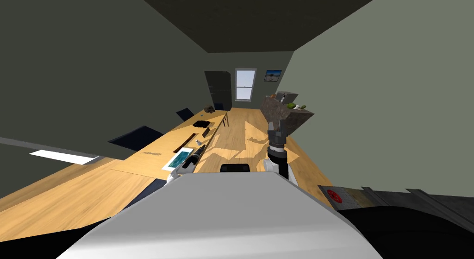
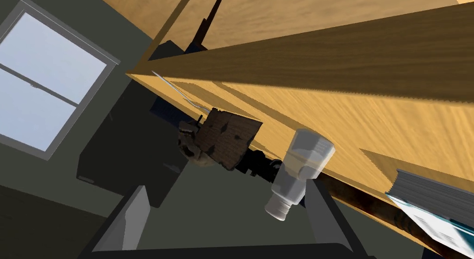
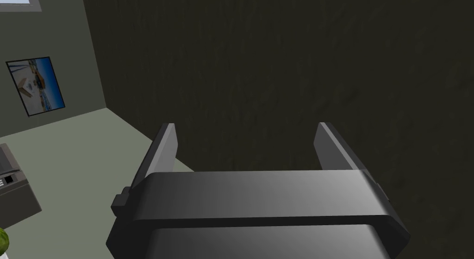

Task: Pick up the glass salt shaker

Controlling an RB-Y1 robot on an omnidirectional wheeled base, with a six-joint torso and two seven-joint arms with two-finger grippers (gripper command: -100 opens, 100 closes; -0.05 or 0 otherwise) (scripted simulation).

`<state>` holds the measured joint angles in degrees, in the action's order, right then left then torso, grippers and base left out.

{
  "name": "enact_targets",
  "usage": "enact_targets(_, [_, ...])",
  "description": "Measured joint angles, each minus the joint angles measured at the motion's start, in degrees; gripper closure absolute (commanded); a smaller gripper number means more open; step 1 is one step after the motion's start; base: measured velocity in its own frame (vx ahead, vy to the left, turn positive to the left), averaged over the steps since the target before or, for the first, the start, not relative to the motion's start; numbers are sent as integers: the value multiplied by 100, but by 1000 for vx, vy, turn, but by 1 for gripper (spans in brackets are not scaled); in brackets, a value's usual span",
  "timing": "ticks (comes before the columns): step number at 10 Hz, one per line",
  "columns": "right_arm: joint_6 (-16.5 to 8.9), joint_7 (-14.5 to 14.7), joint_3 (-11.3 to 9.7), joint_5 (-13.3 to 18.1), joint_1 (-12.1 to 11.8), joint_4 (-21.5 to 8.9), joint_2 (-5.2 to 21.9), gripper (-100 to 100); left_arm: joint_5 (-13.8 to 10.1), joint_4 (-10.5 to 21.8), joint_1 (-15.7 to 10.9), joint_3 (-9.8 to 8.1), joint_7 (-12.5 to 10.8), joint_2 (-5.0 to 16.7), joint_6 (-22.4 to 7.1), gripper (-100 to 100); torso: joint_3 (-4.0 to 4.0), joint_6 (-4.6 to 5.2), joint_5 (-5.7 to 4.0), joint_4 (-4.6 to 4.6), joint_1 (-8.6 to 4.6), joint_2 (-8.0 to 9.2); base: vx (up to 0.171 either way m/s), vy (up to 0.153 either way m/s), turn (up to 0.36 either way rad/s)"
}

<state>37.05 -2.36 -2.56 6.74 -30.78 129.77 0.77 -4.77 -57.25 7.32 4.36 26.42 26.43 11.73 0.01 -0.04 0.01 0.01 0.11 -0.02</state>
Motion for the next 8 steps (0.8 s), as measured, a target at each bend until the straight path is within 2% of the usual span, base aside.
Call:
enact_targets(2, [0, 0, 0, 0, 0, 0, 0, 0, -9, 389, -154, 65, 76, 146, 37, -100, -1, 0, 0, 0, 1, -2, 4, 15, -82])
enact_targets(4, [0, 0, 0, 0, 0, 0, 0, 0, -13, 665, -275, 124, 213, 344, -68, -100, -2, 3, 0, 0, 4, -4, 10, 24, -114])
enact_targets(6, [0, 0, 0, 0, 0, 0, 0, 0, -4, 1093, -412, 169, 341, 446, -20, -100, -3, 1, 0, -1, 2, -6, 18, 22, -123])
enact_targets(7, [0, 0, 0, 0, 0, 0, 0, 0, -6, 1038, -401, 167, 428, 550, -178, -100, -4, 3, 0, -1, 4, -8, 19, 26, -49])
enact_targets(8, [0, 0, 0, 0, -1, 0, 0, 0, -18, 1190, -471, 225, 441, 638, -169, -100, -5, -1, 1, -2, 4, -9, 10, 11, 25])
